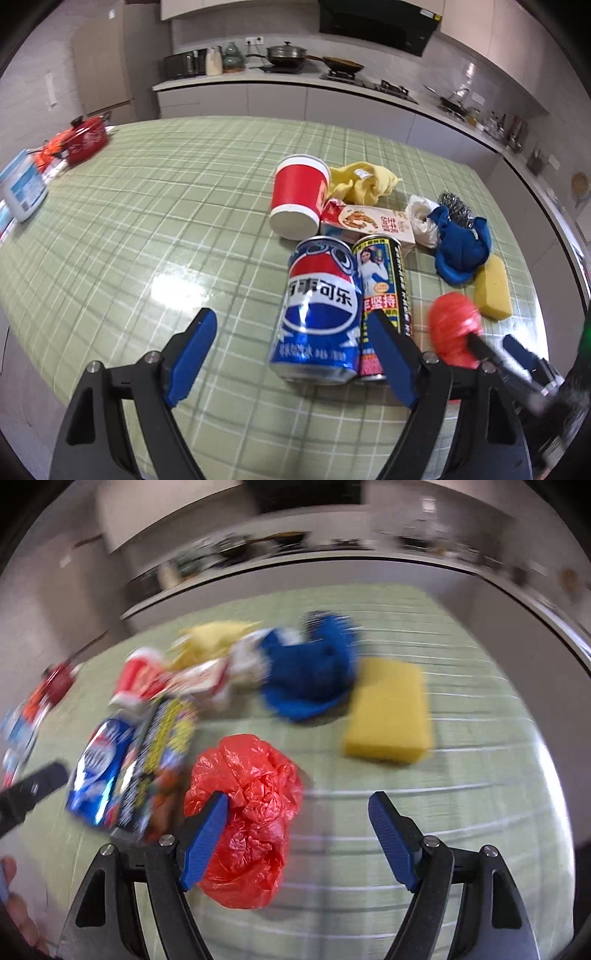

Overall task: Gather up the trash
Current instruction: 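Move both tools back to the items on the island, then grasp the Pepsi can with the left tool while the right tool grasps the black-yellow can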

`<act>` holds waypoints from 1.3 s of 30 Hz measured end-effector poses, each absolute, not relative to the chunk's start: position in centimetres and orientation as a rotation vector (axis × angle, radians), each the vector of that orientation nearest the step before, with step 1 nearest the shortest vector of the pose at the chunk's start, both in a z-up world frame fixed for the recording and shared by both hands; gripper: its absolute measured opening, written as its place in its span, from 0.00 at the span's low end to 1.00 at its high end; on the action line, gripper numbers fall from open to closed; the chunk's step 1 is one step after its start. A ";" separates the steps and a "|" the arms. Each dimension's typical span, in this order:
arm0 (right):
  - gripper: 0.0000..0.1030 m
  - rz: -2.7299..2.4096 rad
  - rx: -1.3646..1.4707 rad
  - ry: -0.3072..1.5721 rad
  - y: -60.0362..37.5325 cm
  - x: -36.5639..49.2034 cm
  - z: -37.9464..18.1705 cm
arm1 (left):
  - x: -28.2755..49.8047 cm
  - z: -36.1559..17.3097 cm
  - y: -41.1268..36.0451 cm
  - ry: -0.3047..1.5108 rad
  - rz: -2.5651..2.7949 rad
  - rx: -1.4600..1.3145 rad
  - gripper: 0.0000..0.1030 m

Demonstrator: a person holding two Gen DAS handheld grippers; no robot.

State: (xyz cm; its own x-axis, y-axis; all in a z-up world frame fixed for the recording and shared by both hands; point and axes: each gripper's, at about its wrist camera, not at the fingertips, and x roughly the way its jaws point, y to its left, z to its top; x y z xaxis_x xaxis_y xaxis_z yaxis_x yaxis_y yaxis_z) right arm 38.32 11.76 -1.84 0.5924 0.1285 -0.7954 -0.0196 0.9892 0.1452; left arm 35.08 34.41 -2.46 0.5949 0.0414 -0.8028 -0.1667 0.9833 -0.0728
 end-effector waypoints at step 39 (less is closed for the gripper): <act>0.67 0.198 0.182 1.035 24.3 43.4 -3.8 | 40.6 -6.7 42.0 1.016 -0.097 -0.152 0.80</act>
State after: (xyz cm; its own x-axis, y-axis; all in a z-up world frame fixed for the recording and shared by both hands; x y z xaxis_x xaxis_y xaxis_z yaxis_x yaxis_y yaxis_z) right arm 43.45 24.34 -3.81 0.4956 0.2483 -0.8323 -0.0768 0.9670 0.2428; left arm 40.62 41.95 -6.72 0.5242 -0.1513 -0.8381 0.0102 0.9851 -0.1715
